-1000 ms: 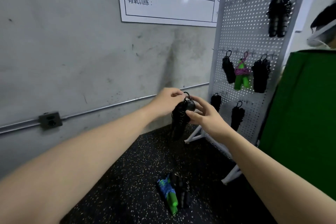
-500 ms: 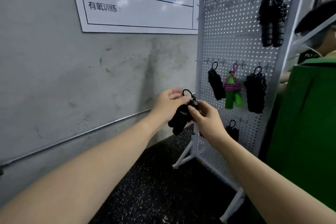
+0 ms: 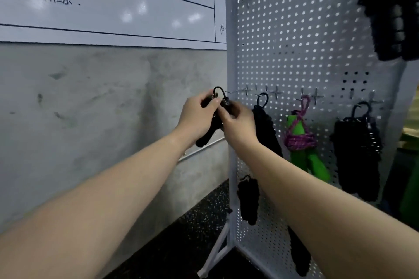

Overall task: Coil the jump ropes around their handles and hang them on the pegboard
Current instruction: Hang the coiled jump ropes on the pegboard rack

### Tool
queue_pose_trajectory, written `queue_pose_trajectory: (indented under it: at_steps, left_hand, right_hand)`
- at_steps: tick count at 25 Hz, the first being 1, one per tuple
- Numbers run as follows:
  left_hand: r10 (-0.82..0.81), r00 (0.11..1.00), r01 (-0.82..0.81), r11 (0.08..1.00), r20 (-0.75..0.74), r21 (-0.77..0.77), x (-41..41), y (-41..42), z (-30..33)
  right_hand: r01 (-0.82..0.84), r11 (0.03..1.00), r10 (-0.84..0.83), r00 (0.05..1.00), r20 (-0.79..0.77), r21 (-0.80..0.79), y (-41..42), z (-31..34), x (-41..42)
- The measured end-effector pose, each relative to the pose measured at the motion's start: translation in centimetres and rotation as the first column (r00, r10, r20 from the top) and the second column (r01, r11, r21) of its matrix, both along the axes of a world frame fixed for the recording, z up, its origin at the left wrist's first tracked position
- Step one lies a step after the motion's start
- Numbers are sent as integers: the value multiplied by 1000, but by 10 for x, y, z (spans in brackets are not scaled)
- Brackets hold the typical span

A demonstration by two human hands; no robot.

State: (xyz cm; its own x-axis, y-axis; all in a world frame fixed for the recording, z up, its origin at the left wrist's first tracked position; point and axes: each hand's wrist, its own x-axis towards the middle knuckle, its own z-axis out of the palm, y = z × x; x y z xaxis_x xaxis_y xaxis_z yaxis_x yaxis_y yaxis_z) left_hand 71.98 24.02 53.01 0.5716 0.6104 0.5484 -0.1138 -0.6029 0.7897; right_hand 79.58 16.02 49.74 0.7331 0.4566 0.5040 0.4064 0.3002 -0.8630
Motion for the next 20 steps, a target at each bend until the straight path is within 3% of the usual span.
queue_pose_trajectory:
  at_steps: [5,11,20]
  left_hand:
    - [-46,994,54,995,-99,79,34,31,12]
    - [-90,976,102,994,-198,49,61,46,9]
    - [-193,963,189,981,-187,-35,57,52,-15]
  right_hand:
    - [162,987,-160,979,-124,2,36,0,20]
    - [214,977,-204,951,-233,21,51,-6,34]
    - [248,957,-269,954,-130,-153,22,-15,33]
